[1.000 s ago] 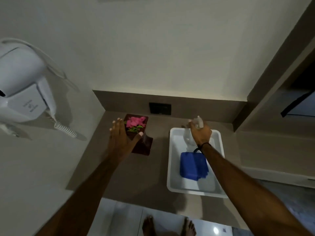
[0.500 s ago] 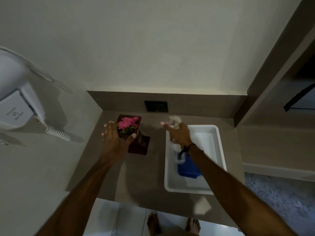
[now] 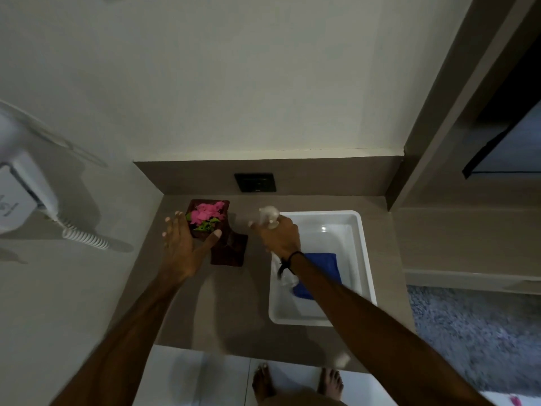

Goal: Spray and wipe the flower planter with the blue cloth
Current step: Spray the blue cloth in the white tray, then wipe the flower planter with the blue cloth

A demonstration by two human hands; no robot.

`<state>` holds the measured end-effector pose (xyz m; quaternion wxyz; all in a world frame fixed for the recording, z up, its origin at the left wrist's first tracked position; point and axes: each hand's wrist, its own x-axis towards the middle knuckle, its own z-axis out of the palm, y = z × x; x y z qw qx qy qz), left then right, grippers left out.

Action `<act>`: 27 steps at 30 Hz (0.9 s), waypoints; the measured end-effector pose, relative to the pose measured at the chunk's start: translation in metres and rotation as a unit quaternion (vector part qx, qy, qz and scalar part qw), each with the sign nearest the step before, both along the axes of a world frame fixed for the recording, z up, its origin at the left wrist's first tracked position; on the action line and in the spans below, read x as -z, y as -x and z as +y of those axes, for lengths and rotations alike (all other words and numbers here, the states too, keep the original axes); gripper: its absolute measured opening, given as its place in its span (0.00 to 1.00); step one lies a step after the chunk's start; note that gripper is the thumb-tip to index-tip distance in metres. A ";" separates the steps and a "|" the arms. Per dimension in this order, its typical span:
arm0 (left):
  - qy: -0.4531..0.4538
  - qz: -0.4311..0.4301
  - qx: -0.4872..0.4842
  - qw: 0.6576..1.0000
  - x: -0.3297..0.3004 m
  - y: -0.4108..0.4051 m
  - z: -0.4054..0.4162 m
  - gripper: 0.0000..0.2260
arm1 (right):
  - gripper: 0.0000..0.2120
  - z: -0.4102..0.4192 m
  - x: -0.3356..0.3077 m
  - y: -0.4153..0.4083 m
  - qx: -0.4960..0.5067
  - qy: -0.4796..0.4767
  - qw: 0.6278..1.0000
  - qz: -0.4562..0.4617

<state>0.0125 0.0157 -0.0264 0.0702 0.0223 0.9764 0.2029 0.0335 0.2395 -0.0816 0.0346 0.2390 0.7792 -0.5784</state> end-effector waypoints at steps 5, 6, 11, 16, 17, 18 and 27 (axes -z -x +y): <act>-0.019 0.006 -0.012 1.000 0.002 -0.001 0.002 0.52 | 0.12 0.061 0.000 0.000 0.096 -0.037 0.993 0.058; -0.019 0.006 -0.011 1.000 0.002 0.000 0.002 0.52 | 0.11 0.072 0.000 0.000 0.132 -0.017 0.989 0.058; -0.027 0.003 -0.006 1.000 0.001 -0.002 0.003 0.50 | 0.11 0.099 0.007 -0.003 0.168 -0.001 0.982 0.081; -0.033 -0.006 -0.004 0.999 0.000 -0.001 0.003 0.50 | 0.20 0.105 0.009 -0.013 0.148 -0.013 0.986 0.081; -0.034 -0.006 -0.004 0.999 0.000 -0.001 0.002 0.50 | 0.26 0.107 0.009 -0.017 0.136 -0.011 0.989 0.064; -0.035 -0.005 -0.002 0.999 0.001 -0.001 0.002 0.51 | 0.34 0.109 0.011 -0.023 0.130 -0.012 0.991 0.037; -0.043 0.028 -0.002 0.999 0.009 0.003 -0.003 0.52 | 0.41 0.069 0.045 -0.096 0.029 -0.179 0.962 -0.202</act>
